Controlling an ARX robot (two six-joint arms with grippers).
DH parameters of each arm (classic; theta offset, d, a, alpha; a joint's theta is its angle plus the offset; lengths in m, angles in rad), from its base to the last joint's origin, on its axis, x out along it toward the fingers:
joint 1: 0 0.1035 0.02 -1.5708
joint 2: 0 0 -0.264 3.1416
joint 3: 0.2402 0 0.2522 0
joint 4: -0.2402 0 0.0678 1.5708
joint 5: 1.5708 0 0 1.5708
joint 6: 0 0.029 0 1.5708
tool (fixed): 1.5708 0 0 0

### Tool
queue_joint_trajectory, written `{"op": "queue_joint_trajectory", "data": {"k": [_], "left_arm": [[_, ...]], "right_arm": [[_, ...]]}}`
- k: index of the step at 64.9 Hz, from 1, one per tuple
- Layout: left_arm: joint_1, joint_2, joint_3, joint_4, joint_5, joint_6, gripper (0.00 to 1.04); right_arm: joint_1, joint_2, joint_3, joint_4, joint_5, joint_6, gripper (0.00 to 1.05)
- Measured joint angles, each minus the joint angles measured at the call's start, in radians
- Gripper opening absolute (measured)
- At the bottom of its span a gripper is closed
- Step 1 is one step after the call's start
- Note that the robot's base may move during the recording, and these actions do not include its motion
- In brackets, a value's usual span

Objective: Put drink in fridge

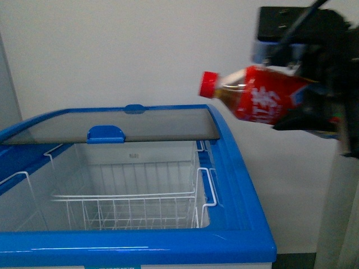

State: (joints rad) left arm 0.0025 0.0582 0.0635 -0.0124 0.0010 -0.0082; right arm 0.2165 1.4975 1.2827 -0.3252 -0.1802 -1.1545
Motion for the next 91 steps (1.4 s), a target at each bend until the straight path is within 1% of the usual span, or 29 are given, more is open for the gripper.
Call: {"op": "queue_joint_trajectory", "data": {"k": [7,19,28,43,72,82,91], "left_arm": [[0.0,-0.006,-0.006,0.0,0.0,0.0,0.03],[0.0,-0.048,-0.048,0.007,-0.001,0.0,0.03],[0.0,-0.052,-0.048,0.007,-0.001,0.001,0.03],[0.0,-0.052,-0.048,0.007,0.0,0.001,0.03],[0.0,-0.052,-0.048,0.007,-0.001,0.001,0.03],[0.0,-0.052,-0.048,0.007,0.0,0.001,0.03],[0.0,-0.052,-0.048,0.007,-0.001,0.001,0.03]], "right_arm": [[0.075,0.129,0.118,0.004,0.027,-0.025,0.36],[0.213,0.38,0.328,-0.009,0.034,-0.016,0.36],[0.263,0.544,0.476,-0.013,0.036,0.014,0.36],[0.27,0.645,0.557,-0.003,0.046,0.039,0.36],[0.266,0.767,0.613,0.072,0.056,0.093,0.36],[0.256,0.843,0.689,0.082,0.07,0.128,0.36],[0.254,0.915,0.74,0.08,0.061,0.142,0.36]]}}
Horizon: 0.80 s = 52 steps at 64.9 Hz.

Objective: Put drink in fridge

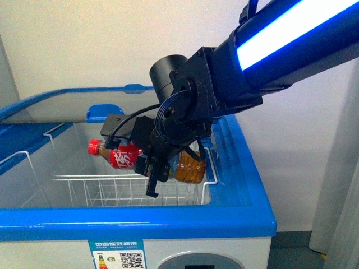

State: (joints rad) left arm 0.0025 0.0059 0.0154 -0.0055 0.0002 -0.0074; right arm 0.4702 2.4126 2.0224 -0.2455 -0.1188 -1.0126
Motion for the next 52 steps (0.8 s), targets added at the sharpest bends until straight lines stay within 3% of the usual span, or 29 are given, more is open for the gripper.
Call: {"op": "queue_joint_trajectory", "data": {"k": [22,42,44,52], "left_arm": [[0.0,0.0,0.0,0.0,0.0,0.0,0.03],[0.0,0.0,0.0,0.0,0.0,0.0,0.03],[0.0,0.0,0.0,0.0,0.0,0.0,0.03],[0.0,0.0,0.0,0.0,0.0,0.0,0.03]], "right_arm": [[0.003,0.076,-0.032,0.097,0.026,0.003,0.37],[0.007,0.063,-0.072,0.142,0.006,0.071,0.95],[0.008,0.056,-0.074,0.146,0.004,0.089,0.99],[0.002,-0.006,-0.105,0.196,-0.013,0.195,0.98]]}}
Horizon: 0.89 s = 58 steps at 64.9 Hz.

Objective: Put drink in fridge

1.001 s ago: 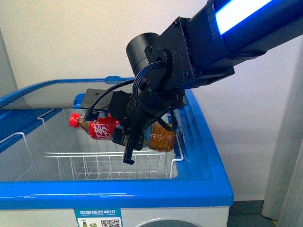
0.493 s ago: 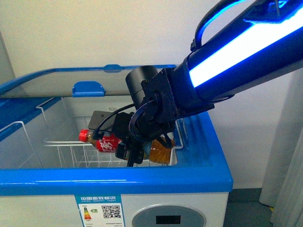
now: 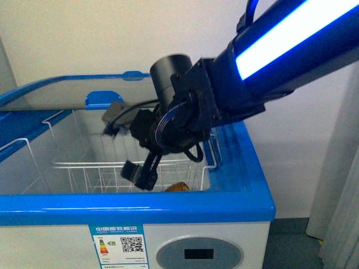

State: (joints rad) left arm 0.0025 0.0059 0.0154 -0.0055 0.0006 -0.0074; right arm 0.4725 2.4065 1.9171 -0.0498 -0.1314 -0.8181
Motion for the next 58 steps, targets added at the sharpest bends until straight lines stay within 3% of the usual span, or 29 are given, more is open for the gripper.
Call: {"op": "queue_joint_trajectory", "data": {"k": [7,14,26,31,37,47,58], "left_arm": [[0.0,0.0,0.0,0.0,0.0,0.0,0.03],[0.0,0.0,0.0,0.0,0.0,0.0,0.03],[0.0,0.0,0.0,0.0,0.0,0.0,0.03],[0.0,0.0,0.0,0.0,0.0,0.0,0.03],[0.0,0.0,0.0,0.0,0.0,0.0,0.03],[0.0,0.0,0.0,0.0,0.0,0.0,0.03],[0.0,0.0,0.0,0.0,0.0,0.0,0.03]], "right_arm": [[-0.016,-0.097,-0.057,0.063,-0.02,0.134,0.98],[-0.063,-0.262,-0.184,0.162,-0.037,0.362,0.98],[-0.195,-0.569,-0.452,0.284,0.069,0.724,0.98],[-0.271,-0.756,-0.624,0.233,0.213,0.846,0.98],[-0.339,-0.962,-0.828,0.177,0.287,0.906,0.98],[-0.415,-1.274,-1.09,0.054,0.291,0.922,0.98],[-0.537,-1.698,-1.307,-0.209,0.21,0.963,0.98]]}}
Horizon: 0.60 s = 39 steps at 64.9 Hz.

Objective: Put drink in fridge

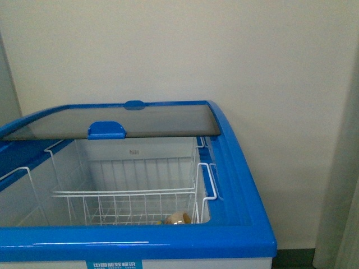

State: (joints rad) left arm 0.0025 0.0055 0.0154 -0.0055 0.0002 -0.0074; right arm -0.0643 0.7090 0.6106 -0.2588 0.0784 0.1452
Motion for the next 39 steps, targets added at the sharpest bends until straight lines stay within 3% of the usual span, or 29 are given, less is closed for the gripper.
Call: {"op": "queue_joint_trajectory", "data": {"k": [6,9,12,15,20,39], "left_arm": [[0.0,0.0,0.0,0.0,0.0,0.0,0.03],[0.0,0.0,0.0,0.0,0.0,0.0,0.03],[0.0,0.0,0.0,0.0,0.003,0.0,0.03],[0.0,0.0,0.0,0.0,0.001,0.0,0.03],[0.0,0.0,0.0,0.0,-0.001,0.0,0.03],[0.0,0.0,0.0,0.0,0.0,0.0,0.03]], "right_arm": [[-0.075,-0.201,-0.04,-0.132,-0.071,0.027,0.97],[-0.121,-0.358,-0.134,0.033,-0.218,-0.04,0.85],[-0.111,-0.44,-0.187,0.132,-0.251,-0.087,0.75],[-0.095,-0.462,-0.223,0.159,-0.236,-0.105,0.67],[0.021,-0.487,-0.311,0.171,-0.097,-0.121,0.5],[0.061,-0.566,-0.429,0.219,-0.081,-0.143,0.03]]}}
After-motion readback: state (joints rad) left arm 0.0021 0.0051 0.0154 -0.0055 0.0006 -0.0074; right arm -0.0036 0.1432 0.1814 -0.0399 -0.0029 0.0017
